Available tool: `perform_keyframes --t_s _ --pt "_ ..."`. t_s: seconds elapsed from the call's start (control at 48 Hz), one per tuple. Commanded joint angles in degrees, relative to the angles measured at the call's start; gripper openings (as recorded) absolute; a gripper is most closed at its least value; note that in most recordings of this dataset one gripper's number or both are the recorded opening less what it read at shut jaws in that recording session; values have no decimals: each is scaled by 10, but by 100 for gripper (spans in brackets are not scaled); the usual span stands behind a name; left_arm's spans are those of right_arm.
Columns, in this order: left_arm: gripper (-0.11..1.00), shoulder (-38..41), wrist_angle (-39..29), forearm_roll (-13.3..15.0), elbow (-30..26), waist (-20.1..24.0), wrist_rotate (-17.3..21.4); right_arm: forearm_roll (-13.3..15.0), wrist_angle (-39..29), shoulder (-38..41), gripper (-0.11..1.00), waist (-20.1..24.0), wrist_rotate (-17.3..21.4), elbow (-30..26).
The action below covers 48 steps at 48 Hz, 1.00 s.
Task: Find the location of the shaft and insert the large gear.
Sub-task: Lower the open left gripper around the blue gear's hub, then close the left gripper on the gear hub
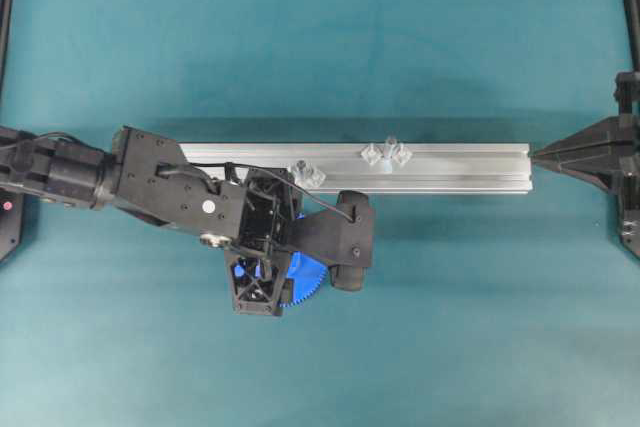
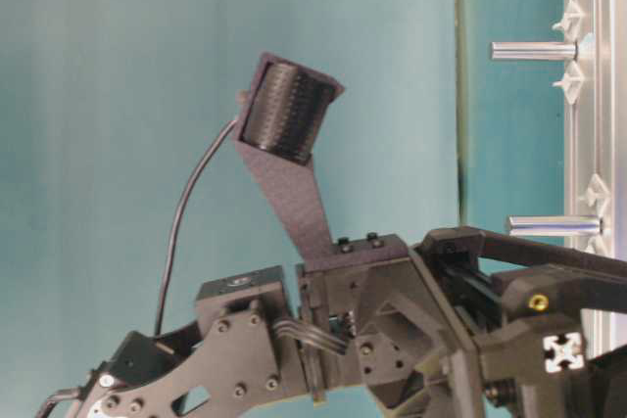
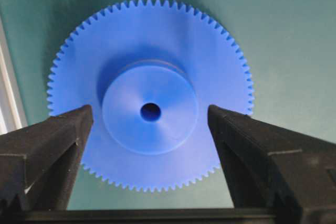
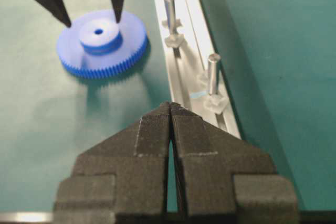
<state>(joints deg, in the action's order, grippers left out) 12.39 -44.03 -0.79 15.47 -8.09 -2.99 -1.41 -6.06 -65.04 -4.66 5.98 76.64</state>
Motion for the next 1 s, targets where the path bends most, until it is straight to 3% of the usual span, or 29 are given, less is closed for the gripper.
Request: perform_keyframes --t_s 0.0,0.98 --pt "90 -10 2 -2 -5 -2 0 -2 2 4 0 -2 5 -6" --pt "89 11 5 -3 -4 2 -1 -2 2 4 0 -2 5 -5"
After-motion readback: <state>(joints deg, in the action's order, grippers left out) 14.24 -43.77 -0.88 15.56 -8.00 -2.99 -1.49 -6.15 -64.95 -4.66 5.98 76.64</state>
